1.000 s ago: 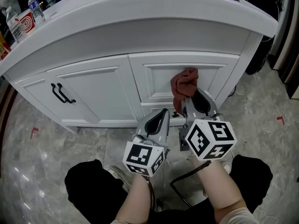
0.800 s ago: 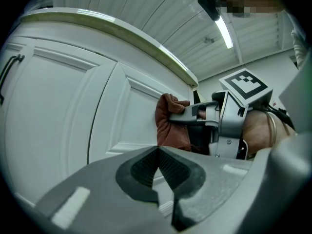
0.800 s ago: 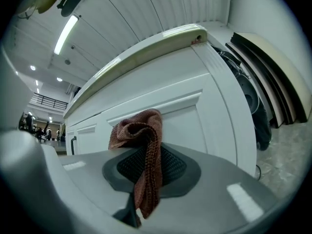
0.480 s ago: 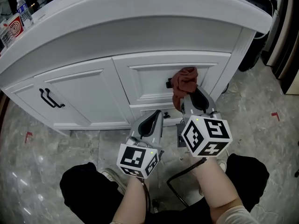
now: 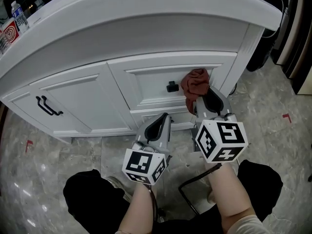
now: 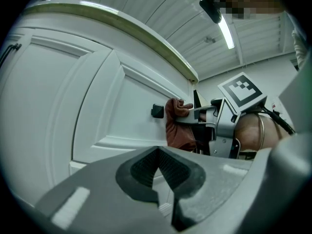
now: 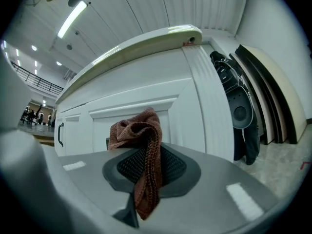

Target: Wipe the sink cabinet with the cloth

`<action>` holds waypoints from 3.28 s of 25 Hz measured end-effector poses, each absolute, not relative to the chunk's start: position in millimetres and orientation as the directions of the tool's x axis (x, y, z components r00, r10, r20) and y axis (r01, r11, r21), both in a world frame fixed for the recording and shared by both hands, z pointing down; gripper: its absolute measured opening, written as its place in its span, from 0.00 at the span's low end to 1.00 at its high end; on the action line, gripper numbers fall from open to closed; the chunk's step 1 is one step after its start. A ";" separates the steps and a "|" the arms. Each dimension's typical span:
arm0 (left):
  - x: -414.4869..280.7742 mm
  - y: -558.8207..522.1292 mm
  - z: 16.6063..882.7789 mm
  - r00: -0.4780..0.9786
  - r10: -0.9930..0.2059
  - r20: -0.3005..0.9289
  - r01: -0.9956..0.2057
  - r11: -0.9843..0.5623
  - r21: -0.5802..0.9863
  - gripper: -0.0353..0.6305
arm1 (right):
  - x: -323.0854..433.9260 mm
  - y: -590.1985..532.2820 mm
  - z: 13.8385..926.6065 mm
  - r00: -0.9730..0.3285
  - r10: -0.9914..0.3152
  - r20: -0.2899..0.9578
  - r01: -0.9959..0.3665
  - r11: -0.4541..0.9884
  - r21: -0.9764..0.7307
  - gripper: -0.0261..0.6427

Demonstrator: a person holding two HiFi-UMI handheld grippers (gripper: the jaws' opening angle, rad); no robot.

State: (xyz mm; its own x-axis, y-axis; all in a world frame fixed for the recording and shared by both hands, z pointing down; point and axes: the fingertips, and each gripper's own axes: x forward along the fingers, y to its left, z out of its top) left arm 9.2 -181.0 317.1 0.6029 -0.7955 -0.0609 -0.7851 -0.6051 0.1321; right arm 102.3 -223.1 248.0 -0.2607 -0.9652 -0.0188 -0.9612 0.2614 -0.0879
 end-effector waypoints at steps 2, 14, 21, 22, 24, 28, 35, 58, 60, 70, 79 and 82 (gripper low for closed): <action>16.0 -180.8 317.0 0.611 -0.789 -0.061 -0.779 -0.613 0.133 0.05 | 116.8 -222.6 246.9 -0.228 -0.973 -0.019 -0.971 0.229 -0.072 0.17; 25.5 -175.6 320.4 0.626 -0.778 -0.042 -0.770 -0.626 0.122 0.05 | 178.0 -211.9 255.2 -0.118 -0.993 0.003 -0.986 0.116 -0.116 0.17; -4.7 -172.8 325.7 0.585 -0.811 -0.033 -0.802 -0.584 0.127 0.05 | 123.2 -198.5 261.7 -0.217 -0.976 -0.012 -0.970 0.217 -0.107 0.17; -11.7 -172.5 326.5 0.575 -0.818 -0.032 -0.809 -0.574 0.129 0.05 | 104.1 -196.2 261.4 -0.256 -0.967 -0.018 -0.961 0.256 -0.099 0.17; -26.7 -171.6 328.8 0.555 -0.832 -0.026 -0.823 -0.553 0.132 0.05 | 66.0 -192.6 262.7 -0.329 -0.944 -0.023 -0.940 0.330 -0.087 0.17; -60.2 -170.0 334.8 0.509 -0.861 -0.010 -0.852 -0.506 0.137 0.05 | 0.0 -193.1 275.7 -0.445 -0.896 -0.003 -0.891 0.443 -0.100 0.17; -115.2 -170.1 341.1 0.431 -0.902 0.002 -0.892 -0.426 0.152 0.05 | -78.1 -209.0 304.4 -0.572 -0.819 0.043 -0.808 0.555 -0.197 0.17; -66.2 -176.1 335.9 0.507 -0.862 -0.007 -0.853 -0.503 0.142 0.05 | 18.8 -225.4 305.9 -0.452 -0.888 0.083 -0.879 0.428 -0.210 0.18; -60.5 -176.2 336.3 0.510 -0.860 -0.006 -0.851 -0.506 0.140 0.05 | 30.6 -225.3 305.8 -0.439 -0.894 0.087 -0.887 0.416 -0.203 0.18; -33.0 -178.9 327.0 0.510 -0.859 -0.049 -0.843 -0.510 0.169 0.05 | 110.9 -224.3 307.3 -0.299 -0.950 0.088 -0.944 0.280 -0.176 0.18; 20.3 -173.2 333.0 0.573 -0.819 -0.034 -0.807 -0.570 0.155 0.05 | 166.8 -218.8 317.6 -0.217 -0.969 0.116 -0.961 0.192 -0.196 0.18; 26.0 -171.7 333.4 0.582 -0.813 -0.028 -0.802 -0.579 0.148 0.05 | 187.8 -216.7 315.5 -0.142 -0.983 0.120 -0.974 0.117 -0.193 0.18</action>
State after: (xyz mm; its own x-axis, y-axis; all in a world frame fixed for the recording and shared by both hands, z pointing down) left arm 26.0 -171.7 333.4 0.5817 -0.8129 -0.0283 -0.8019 -0.5789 0.1478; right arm 187.8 -216.7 315.5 -0.1419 -0.9826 0.1201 -0.9742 0.1171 -0.1928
